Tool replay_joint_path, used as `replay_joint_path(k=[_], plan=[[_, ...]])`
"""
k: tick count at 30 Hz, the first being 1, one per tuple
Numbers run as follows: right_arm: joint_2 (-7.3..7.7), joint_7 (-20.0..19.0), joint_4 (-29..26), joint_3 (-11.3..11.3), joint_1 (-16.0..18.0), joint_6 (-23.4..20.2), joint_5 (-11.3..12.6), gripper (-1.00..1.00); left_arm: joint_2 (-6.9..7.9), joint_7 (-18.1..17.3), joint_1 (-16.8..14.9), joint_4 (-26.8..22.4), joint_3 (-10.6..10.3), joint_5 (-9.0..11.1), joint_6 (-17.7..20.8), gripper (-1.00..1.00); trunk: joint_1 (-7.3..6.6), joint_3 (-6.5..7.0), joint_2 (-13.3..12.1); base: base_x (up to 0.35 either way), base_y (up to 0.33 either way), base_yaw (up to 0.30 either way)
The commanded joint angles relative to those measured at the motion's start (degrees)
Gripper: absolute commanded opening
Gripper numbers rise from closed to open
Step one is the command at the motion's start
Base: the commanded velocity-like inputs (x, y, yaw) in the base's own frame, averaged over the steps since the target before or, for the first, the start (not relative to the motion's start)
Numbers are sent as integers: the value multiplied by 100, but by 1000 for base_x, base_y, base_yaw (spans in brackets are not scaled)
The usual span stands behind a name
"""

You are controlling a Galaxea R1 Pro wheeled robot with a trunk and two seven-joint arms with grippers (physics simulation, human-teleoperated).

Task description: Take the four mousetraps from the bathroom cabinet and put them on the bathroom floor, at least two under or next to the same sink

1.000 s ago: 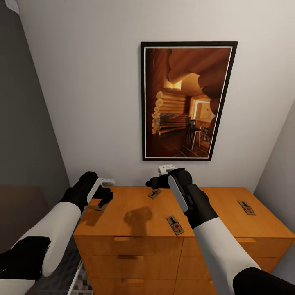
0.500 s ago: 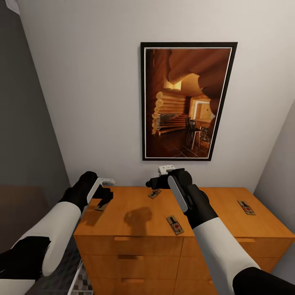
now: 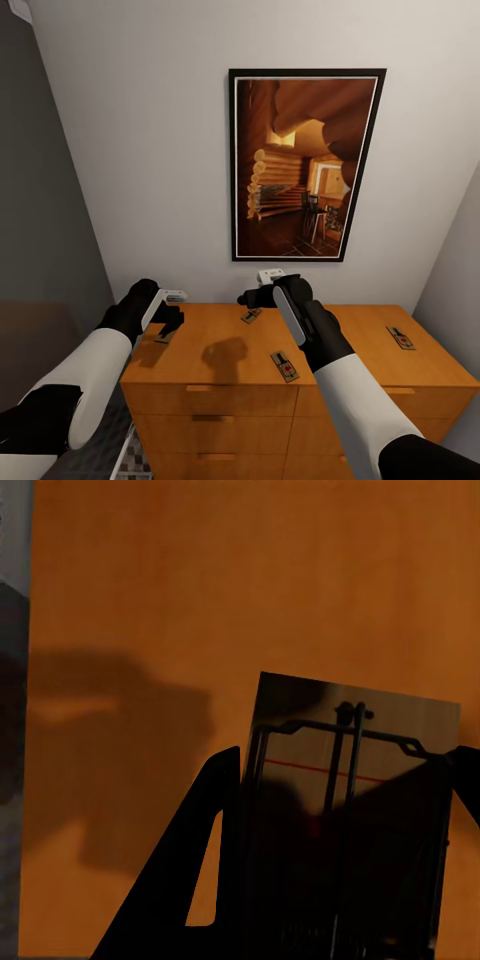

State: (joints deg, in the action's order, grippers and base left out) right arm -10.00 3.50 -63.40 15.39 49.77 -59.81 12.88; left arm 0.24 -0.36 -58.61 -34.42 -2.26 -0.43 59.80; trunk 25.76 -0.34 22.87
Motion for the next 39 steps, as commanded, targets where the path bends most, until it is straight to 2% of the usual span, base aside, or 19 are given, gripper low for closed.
replay_joint_path(k=[1, 39], plan=[[0, 37, -2, 1, 3, -19, 40, 100, 3, -8, -1, -5, -20, -11, 20, -100, 2, -4, 5, 0, 0, 0], [0, 35, -15, -18, -16, -19, 40, 100, 3, -8, -1, -3, -37, -19, 20, -100, 2, -4, 5, 0, 0, 0]])
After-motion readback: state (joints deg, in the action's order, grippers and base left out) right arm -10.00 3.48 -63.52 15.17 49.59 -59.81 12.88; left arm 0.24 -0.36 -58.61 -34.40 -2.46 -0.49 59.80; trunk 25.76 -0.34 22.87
